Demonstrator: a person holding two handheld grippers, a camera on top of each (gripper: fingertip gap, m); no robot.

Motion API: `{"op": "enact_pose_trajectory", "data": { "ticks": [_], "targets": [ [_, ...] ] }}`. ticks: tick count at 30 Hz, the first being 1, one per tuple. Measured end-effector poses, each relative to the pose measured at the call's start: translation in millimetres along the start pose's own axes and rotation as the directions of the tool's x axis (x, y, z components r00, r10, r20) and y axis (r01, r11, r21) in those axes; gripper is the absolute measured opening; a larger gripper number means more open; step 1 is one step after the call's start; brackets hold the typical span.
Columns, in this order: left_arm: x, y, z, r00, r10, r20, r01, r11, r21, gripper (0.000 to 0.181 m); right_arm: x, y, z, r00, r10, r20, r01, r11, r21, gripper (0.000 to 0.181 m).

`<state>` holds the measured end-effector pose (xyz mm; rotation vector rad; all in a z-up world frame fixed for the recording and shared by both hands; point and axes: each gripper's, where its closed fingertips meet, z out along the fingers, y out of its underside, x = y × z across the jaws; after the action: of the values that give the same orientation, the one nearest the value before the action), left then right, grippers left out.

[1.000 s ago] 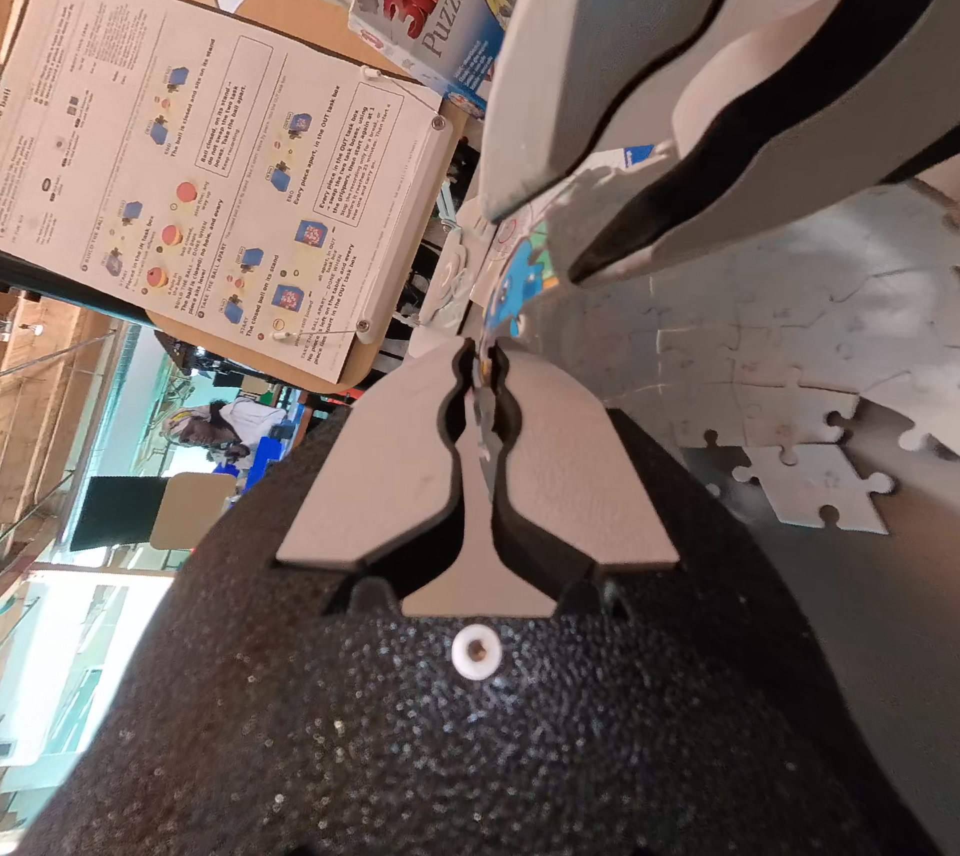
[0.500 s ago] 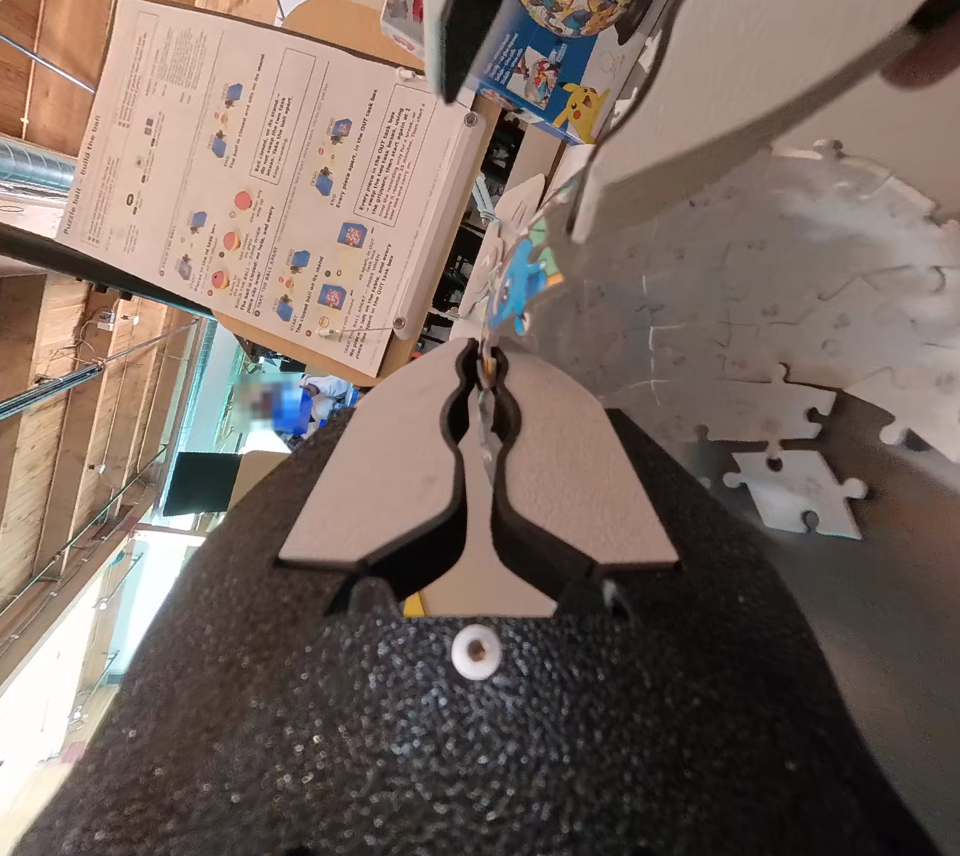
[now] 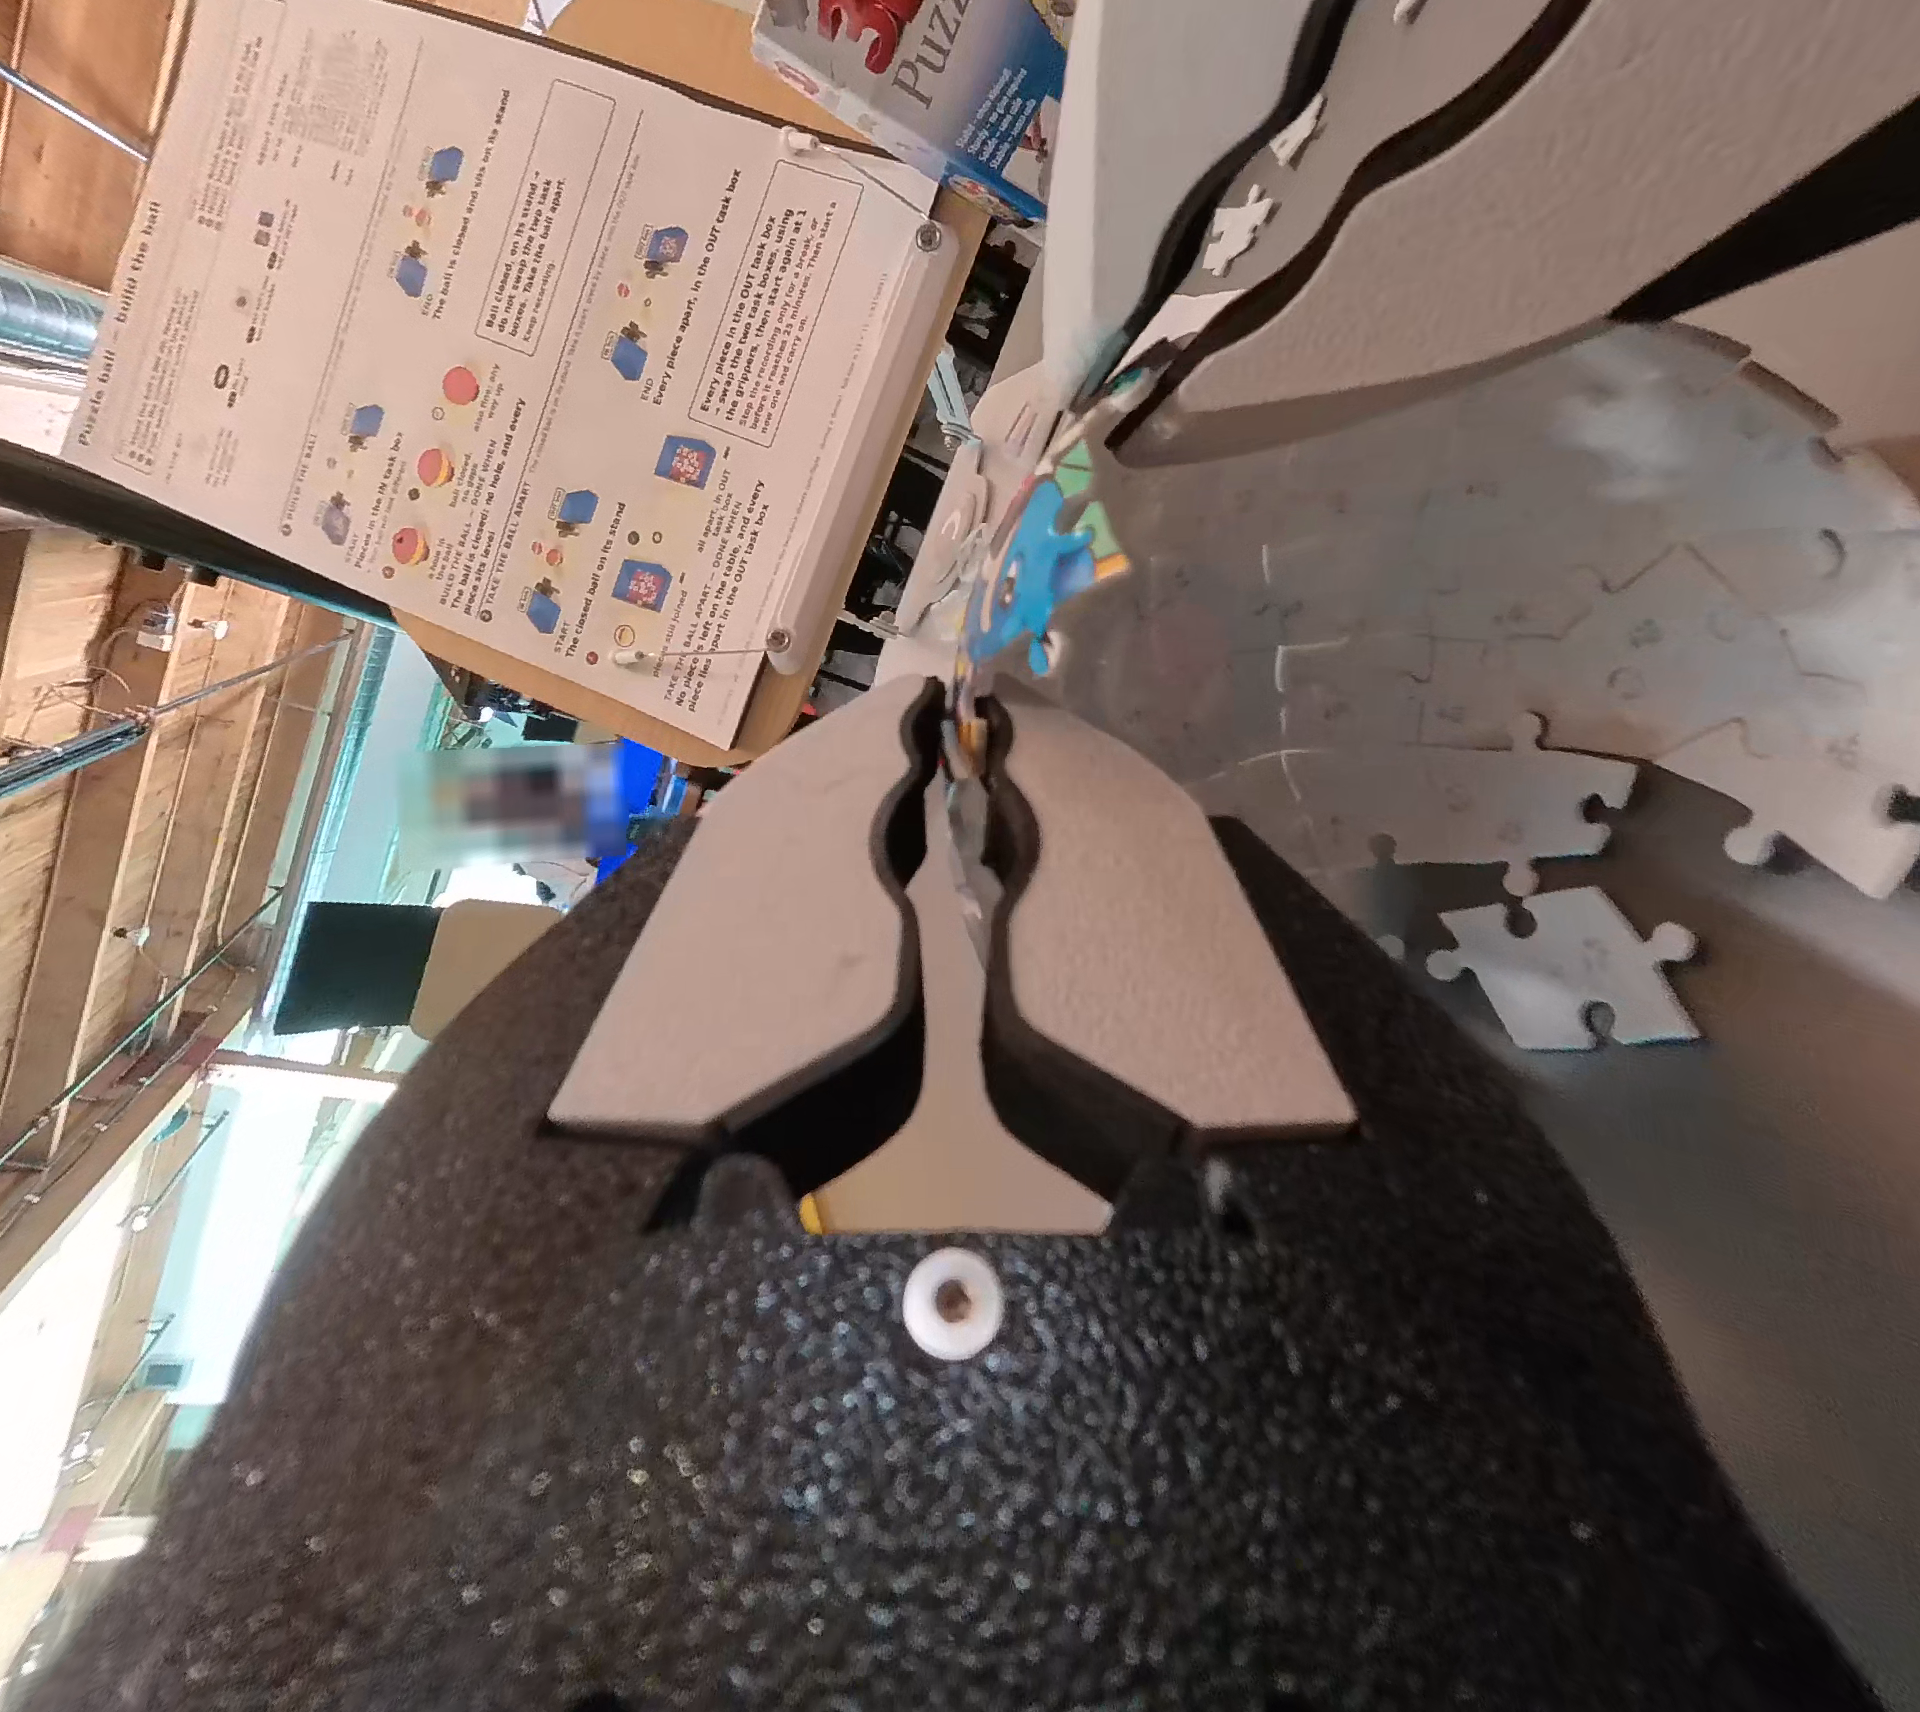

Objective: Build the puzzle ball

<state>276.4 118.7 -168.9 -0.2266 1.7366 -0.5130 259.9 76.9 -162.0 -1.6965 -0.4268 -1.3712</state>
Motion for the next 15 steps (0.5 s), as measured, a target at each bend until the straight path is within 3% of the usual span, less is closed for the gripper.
{"op": "enact_pose_trajectory", "data": {
  "ticks": [7,13,15],
  "targets": [
    [-1.2,-2.5,-23.5,0.979,-0.181,-0.098,0.184,0.983,0.022,0.024,1.7,-3.0,1.9,0.998,-0.051,-0.038,0.052,0.999,0.015,0.003],
    [16.1,-5.5,-59.7,0.876,-0.428,-0.221,0.433,0.901,-0.028,0.027,2.2,-3.8,2.2,0.997,-0.063,-0.049,0.064,0.998,0.019,0.003],
    [35.3,-3.4,-68.4,0.819,-0.489,-0.3,0.481,0.87,-0.105,0.023,2.6,-3.1,1.5,0.996,-0.064,-0.057,0.065,0.998,0.007,0.003]
  ]
}}
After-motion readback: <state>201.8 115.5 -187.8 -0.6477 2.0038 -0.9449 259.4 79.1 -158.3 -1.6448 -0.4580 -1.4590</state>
